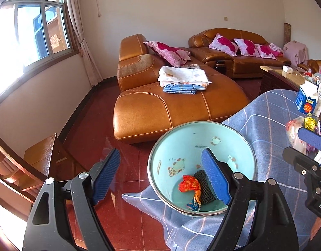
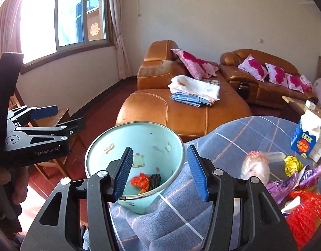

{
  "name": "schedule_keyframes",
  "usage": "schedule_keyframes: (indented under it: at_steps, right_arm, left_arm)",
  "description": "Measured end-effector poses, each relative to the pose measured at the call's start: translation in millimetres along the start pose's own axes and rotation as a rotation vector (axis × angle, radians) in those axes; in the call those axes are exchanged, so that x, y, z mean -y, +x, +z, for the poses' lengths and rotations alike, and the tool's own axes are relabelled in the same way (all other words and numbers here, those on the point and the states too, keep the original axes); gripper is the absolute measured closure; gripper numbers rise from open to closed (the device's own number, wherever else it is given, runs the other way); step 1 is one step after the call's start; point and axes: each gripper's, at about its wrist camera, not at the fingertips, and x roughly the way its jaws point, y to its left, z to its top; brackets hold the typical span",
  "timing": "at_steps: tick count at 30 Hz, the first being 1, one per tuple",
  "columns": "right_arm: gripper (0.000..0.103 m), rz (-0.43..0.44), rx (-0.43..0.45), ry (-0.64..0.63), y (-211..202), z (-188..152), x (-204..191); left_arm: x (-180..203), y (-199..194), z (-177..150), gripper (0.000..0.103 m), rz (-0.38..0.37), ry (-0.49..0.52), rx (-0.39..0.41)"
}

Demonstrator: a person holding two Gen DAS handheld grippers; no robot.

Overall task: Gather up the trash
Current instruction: 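Carry the candy wrapper over the teal bin and open the right gripper, then grasp the red mesh net bag with the right gripper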

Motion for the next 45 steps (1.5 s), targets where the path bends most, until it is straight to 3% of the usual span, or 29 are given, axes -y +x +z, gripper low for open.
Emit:
schedule_keyframes:
  at_steps: [9, 14, 18, 24, 25, 27, 28, 32, 37, 45]
  right_arm:
    - [0.049, -0.220, 0.083, 0.031, -70.9, -22.3, 54.5]
    - [0.049, -0.340, 0.055, 0.052, -98.0, -44.5, 95.7]
    - [0.049, -0.357, 0.000, 0.064, -103.5, -62.1, 117.9]
    - [0.050, -0.268, -0.089, 0.079, -95.6, -81.2, 130.0]
    - [0.052, -0.260, -0.097, 0.074, -93.8, -83.0, 129.1]
    - [0.073, -0.224, -0.095, 0.090, -94.7, -84.7, 127.8]
    - [0.078, -0.211, -0.095, 0.104, -95.1, -84.5, 127.3]
    - [0.081, -0.196, -0.071, 0.134, -100.4, -86.1, 126.1]
    - [0.082, -0.243, 0.027, 0.174, -127.9, -86.7, 126.6]
    - [0.082, -0.460, 0.078, 0.224, -172.3, -112.6, 139.2]
  left_arm:
    - [66.7, -17.7, -9.2, 0.015, -0.105, 0.092, 0.000]
    - [113.2, -29.1, -21.1, 0.015, -0.176, 0.162, -0.002]
    - [139.7, -39.5, -25.6, 0.009, -0.212, 0.200, 0.014]
    - [158.9, -43.1, -31.4, 0.008, -0.226, 0.240, 0.012]
    - [160.4, -43.5, -31.8, 0.008, -0.226, 0.242, 0.011]
    - [161.6, -44.5, -30.9, 0.008, -0.224, 0.245, 0.011]
    - [161.9, -44.9, -29.7, 0.008, -0.224, 0.245, 0.012]
    - [165.8, -50.2, -27.2, 0.008, -0.237, 0.246, 0.024]
    - [180.6, -61.8, -26.1, 0.006, -0.283, 0.259, 0.053]
    - [228.6, -85.8, -30.3, 0.006, -0.387, 0.315, 0.109]
